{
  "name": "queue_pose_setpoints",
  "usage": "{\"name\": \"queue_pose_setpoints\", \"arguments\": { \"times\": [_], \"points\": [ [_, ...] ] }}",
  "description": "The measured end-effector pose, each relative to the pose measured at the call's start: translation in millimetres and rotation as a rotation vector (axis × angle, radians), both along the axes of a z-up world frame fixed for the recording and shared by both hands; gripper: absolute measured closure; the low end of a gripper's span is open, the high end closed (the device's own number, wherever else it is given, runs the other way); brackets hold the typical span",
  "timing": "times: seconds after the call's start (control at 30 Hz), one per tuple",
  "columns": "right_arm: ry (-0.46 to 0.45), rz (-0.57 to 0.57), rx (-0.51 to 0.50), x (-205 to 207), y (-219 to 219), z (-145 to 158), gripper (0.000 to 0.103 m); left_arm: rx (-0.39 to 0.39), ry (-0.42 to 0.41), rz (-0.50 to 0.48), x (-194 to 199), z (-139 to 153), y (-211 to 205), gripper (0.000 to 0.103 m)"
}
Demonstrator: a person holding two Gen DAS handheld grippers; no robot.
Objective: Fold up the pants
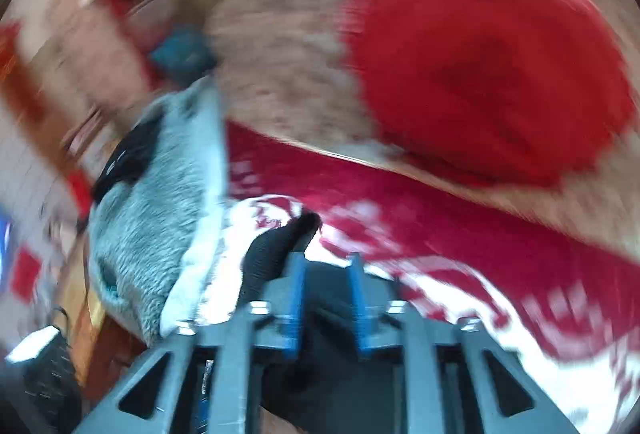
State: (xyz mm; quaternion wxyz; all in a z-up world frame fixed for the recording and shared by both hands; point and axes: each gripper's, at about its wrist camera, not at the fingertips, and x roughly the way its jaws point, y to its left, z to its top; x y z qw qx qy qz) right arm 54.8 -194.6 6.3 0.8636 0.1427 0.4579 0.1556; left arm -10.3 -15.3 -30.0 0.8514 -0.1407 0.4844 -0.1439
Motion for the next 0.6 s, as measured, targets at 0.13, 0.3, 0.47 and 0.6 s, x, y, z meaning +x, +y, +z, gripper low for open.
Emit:
{"name": "queue_pose_setpoints", "arguments": {
  "times": [0.13, 0.3, 0.47, 0.6],
  "points": [
    [0.098, -0.122, 0.172, -23.0, -57.0, -32.6, 0.054, -0.018, 0.097, -0.106, 2.0, -24.5, -20.9, 0.088],
    [0.108, -0.111, 0.227, -31.9, -62.3, -47.6, 0.053, 0.043, -0.005, -0.118, -10.9, 5.5, -12.9, 0.088],
    [0.118, -0.06, 0.23, -13.5, -42.0, -50.9, 0.046, 0.059, -0.053, -0.013, -7.8, 24.6, 21.9, 0.088],
    [0.158, -0.041, 0.199, 5.1, -18.7, -63.9, 0.045, 0.051, -0.029, 0.077, 1.3, 15.0, 52.5, 0.088]
  ]
}}
